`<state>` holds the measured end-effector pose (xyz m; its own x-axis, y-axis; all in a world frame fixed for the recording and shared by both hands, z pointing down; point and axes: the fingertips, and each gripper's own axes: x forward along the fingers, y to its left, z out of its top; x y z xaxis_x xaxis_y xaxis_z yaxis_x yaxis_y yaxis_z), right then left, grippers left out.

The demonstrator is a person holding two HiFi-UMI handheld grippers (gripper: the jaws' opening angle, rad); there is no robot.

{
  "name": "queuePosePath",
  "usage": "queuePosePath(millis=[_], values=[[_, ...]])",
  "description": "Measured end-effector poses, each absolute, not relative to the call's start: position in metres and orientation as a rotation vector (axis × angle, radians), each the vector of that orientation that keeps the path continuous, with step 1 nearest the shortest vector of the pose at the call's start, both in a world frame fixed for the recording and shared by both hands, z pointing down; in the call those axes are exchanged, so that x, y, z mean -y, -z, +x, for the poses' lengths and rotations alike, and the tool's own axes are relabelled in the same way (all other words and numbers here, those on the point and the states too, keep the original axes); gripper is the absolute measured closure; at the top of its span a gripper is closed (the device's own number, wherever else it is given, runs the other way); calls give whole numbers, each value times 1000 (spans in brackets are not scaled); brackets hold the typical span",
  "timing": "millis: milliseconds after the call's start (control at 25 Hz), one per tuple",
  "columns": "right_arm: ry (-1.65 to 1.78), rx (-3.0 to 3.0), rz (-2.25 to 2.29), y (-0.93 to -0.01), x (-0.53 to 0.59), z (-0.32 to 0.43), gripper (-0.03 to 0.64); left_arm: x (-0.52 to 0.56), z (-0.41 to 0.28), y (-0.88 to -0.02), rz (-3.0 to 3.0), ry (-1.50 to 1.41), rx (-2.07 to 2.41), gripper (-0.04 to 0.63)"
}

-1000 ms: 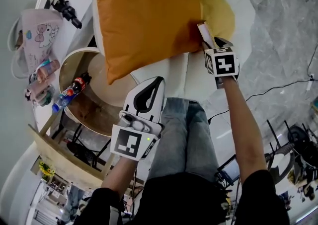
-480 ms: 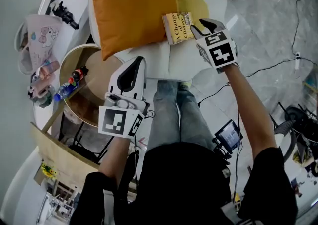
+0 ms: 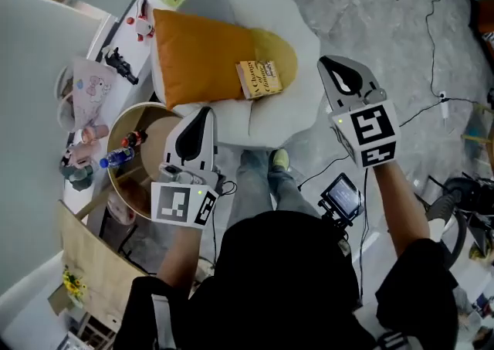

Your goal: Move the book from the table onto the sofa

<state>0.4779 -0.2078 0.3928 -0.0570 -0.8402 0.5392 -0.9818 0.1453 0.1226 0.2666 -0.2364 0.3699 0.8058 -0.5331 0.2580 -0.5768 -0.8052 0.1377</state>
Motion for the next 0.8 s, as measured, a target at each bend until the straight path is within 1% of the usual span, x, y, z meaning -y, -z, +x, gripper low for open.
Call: queuePosePath(millis=[200,400,800], values=[[-389,1964,1864,-330,126,483,598,182,269,-307,2829,-188,829,589],[-357,1968,2018,-282,55,486,598,127,258,-272,2882,-138,788,589],[-304,1959,2132,-250,-32,481,598,71,261,-245,2950,-55,761,589]])
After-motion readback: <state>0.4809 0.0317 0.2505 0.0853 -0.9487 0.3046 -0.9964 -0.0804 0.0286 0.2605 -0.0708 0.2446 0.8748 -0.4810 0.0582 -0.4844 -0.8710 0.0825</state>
